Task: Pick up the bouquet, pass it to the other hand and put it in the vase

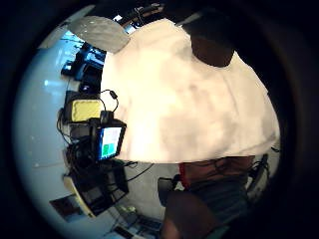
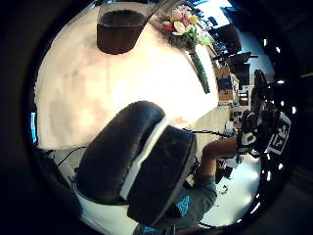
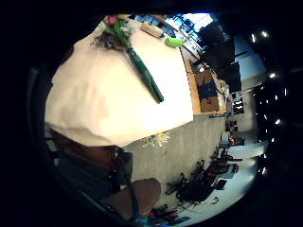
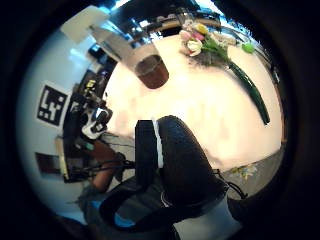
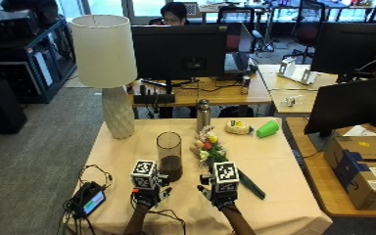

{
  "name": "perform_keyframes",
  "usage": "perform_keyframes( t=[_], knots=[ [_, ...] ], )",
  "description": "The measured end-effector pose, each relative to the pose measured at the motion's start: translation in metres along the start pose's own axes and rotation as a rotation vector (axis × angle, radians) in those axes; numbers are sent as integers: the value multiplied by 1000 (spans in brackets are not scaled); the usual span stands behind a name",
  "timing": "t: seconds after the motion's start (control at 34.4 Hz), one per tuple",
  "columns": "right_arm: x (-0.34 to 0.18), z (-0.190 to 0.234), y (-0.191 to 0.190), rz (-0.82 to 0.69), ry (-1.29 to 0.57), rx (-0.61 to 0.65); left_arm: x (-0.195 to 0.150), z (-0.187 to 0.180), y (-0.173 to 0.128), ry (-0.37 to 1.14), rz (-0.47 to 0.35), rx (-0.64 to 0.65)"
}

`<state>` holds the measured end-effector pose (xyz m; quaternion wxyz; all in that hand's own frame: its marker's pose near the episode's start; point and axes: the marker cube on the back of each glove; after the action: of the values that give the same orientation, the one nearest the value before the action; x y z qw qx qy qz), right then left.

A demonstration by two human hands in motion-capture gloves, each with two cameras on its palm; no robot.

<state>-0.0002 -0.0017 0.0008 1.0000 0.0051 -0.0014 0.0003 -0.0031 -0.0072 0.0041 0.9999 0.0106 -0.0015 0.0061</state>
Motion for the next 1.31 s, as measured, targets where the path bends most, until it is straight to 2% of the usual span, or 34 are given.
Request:
perform_keyframes(
  t=[0.44, 0.58, 0.76, 1.05, 1.31],
  knots=[
    [-3, 1, -5, 1, -8, 43, 0, -1, -3, 8, 11, 23],
    [-4, -5, 0, 3, -9, 32, 2, -6, 4, 4, 0, 2],
    [-1, -3, -1, 0, -3, 30, -1, 0, -9, 6, 9, 40],
    [30, -13, 0, 73, 16, 9, 5, -13, -3, 11, 12, 61],
    [82, 10, -25, 170, -10, -28, 9, -16, 0, 17, 21, 59]
  ],
)
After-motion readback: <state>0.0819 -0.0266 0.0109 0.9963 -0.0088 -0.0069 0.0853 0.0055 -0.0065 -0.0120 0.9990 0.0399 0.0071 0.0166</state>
